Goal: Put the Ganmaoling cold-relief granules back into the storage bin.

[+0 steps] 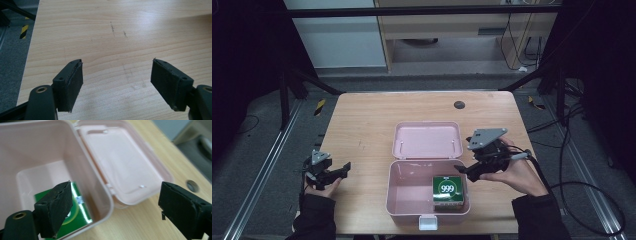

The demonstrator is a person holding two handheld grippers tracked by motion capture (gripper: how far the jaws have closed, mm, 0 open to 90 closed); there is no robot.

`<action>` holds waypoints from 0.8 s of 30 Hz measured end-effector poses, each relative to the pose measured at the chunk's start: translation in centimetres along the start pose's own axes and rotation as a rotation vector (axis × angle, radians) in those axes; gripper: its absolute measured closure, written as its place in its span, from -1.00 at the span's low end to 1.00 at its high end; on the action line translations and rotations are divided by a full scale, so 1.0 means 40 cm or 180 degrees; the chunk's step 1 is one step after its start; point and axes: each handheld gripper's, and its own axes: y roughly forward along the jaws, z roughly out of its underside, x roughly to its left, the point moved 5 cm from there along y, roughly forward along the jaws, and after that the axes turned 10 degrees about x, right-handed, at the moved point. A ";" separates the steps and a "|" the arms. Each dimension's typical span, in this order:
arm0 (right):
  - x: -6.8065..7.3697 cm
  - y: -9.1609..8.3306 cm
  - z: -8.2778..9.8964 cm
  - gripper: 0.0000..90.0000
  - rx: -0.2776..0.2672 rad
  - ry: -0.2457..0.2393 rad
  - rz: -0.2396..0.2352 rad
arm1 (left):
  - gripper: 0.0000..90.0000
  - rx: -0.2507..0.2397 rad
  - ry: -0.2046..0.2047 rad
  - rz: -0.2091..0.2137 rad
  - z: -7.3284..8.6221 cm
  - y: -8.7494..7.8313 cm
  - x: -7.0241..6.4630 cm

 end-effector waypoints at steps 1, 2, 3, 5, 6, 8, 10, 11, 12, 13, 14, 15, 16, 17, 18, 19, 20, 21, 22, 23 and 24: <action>-0.015 -0.008 0.016 -0.74 -0.0099 0.0159 0.0093 | -0.43 0.0003 0.0004 0.0000 0.000 0.000 0.000; -0.022 -0.012 0.025 -0.75 -0.0137 0.0241 0.0139 | -0.42 0.0003 0.0004 0.0000 0.000 0.000 0.000; -0.022 -0.012 0.025 -0.75 -0.0137 0.0241 0.0139 | -0.42 0.0005 0.0003 0.0002 0.000 0.000 0.000; -0.036 -0.016 0.046 -0.77 -0.0216 0.0399 0.0233 | -0.40 0.0007 0.0006 0.0007 0.001 0.000 -0.001; -0.043 -0.017 0.056 -0.78 -0.0255 0.0470 0.0290 | -0.39 0.0009 0.0009 0.0007 0.001 0.000 -0.001; -0.055 -0.017 0.080 -0.78 -0.0316 0.0619 0.0386 | -0.37 0.0011 0.0012 0.0014 0.001 0.000 -0.002; -0.062 -0.016 0.103 -0.78 -0.0387 0.0729 0.0468 | -0.36 0.0022 0.0017 0.0015 0.002 0.000 -0.003; -0.067 -0.009 0.126 -0.78 -0.0409 0.0828 0.0506 | -0.34 0.0039 0.0018 0.0014 0.003 0.002 -0.003; -0.069 -0.005 0.137 -0.79 -0.0417 0.0870 0.0535 | -0.33 0.0044 0.0020 0.0020 0.004 0.002 -0.004; -0.069 -0.005 0.137 -0.79 -0.0417 0.0870 0.0535 | -0.33 0.0044 0.0020 0.0020 0.004 0.002 -0.004; -0.071 0.004 0.160 -0.80 -0.0425 0.0968 0.0570 | -0.32 0.0050 0.0027 0.0023 0.004 0.002 -0.004; -0.072 0.010 0.172 -0.80 -0.0428 0.1013 0.0604 | -0.31 0.0046 0.0024 0.0025 0.004 0.002 -0.004; -0.072 0.010 0.172 -0.80 -0.0428 0.1013 0.0604 | -0.31 0.0046 0.0024 0.0025 0.004 0.002 -0.004; -0.073 0.016 0.185 -0.81 -0.0422 0.1063 0.0635 | -0.31 0.0049 0.0024 0.0024 0.004 0.002 -0.004; -0.075 0.023 0.198 -0.81 -0.0408 0.1103 0.0670 | -0.30 0.0053 0.0025 0.0024 0.004 0.002 -0.004; -0.078 0.029 0.211 -0.81 -0.0404 0.1154 0.0710 | -0.30 0.0060 0.0030 0.0022 0.005 0.002 -0.004; -0.085 0.043 0.240 -0.82 -0.0402 0.1308 0.0786 | -0.29 0.0071 0.0035 0.0022 0.006 0.003 -0.004; -0.089 0.047 0.249 -0.82 -0.0411 0.1358 0.0816 | -0.28 0.0071 0.0035 0.0022 0.006 0.003 -0.004; -0.089 0.047 0.249 -0.82 -0.0411 0.1358 0.0816 | -0.28 0.0079 0.0040 0.0023 0.006 0.004 -0.004; -0.097 0.058 0.272 -0.83 -0.0392 0.1466 0.0861 | -0.27 0.0092 0.0045 0.0024 0.007 0.005 -0.005; -0.102 0.061 0.283 -0.83 -0.0389 0.1510 0.0902 | -0.26 0.0093 0.0042 0.0024 0.008 0.005 -0.005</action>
